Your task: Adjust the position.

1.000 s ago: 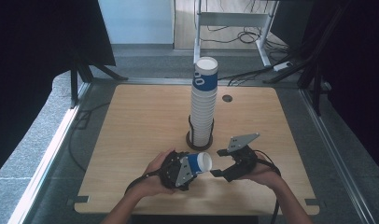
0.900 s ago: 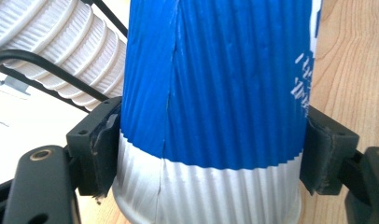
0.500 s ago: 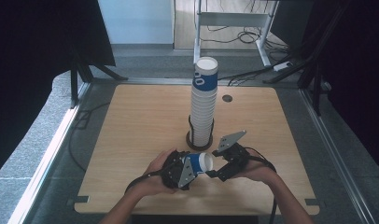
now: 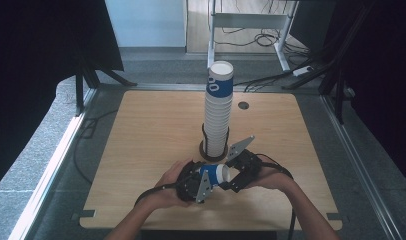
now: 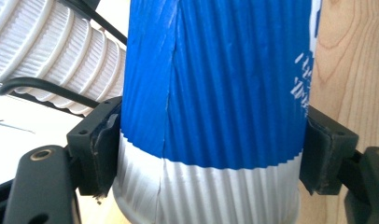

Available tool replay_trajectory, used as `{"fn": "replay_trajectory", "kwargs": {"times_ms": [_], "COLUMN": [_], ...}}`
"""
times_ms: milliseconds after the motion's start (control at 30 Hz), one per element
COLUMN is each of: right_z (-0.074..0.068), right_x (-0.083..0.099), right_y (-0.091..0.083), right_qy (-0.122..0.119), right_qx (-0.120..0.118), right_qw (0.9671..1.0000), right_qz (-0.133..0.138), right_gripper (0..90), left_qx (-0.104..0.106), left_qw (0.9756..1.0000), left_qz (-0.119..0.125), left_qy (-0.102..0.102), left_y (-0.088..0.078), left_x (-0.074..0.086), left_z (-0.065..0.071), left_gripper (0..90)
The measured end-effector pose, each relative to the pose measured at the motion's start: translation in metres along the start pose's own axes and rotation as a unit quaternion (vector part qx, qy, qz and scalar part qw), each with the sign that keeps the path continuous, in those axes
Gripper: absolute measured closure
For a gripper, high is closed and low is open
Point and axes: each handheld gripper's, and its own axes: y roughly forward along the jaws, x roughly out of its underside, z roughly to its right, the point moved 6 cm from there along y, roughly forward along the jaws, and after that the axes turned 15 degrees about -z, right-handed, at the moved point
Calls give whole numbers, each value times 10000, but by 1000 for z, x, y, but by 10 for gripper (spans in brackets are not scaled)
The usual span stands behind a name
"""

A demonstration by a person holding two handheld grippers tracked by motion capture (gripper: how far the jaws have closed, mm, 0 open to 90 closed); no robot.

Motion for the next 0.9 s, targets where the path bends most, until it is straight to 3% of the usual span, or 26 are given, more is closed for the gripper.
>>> {"fn": "replay_trajectory", "kwargs": {"times_ms": [133, 233, 433, 767, 900], "right_z": [1, 0, -1, 0, 3], "right_x": [-4, -8, -12, -6, -1], "right_y": [7, 15, 28, 31, 26], "right_qy": [-71, -153, -240, -295, -237], "right_qx": [-119, -170, -329, -371, -278], "right_qw": [9997, 9990, 9974, 9971, 9984], "right_qz": [-202, -381, -590, -590, -438], "right_gripper": [175, 178, 250, 273, 274], "left_qx": [-77, -215, -357, -283, -280], "left_qw": [9999, 9992, 9978, 9979, 9987], "left_qz": [-28, -141, -254, -265, -195], "left_qy": [87, 296, 501, 524, 380], "left_y": [2, 2, 4, 7, 1], "left_x": [-2, -3, -3, -5, -3], "left_z": [3, 3, 5, 8, 3], "left_gripper": [205, 205, 203, 131, 87]}}
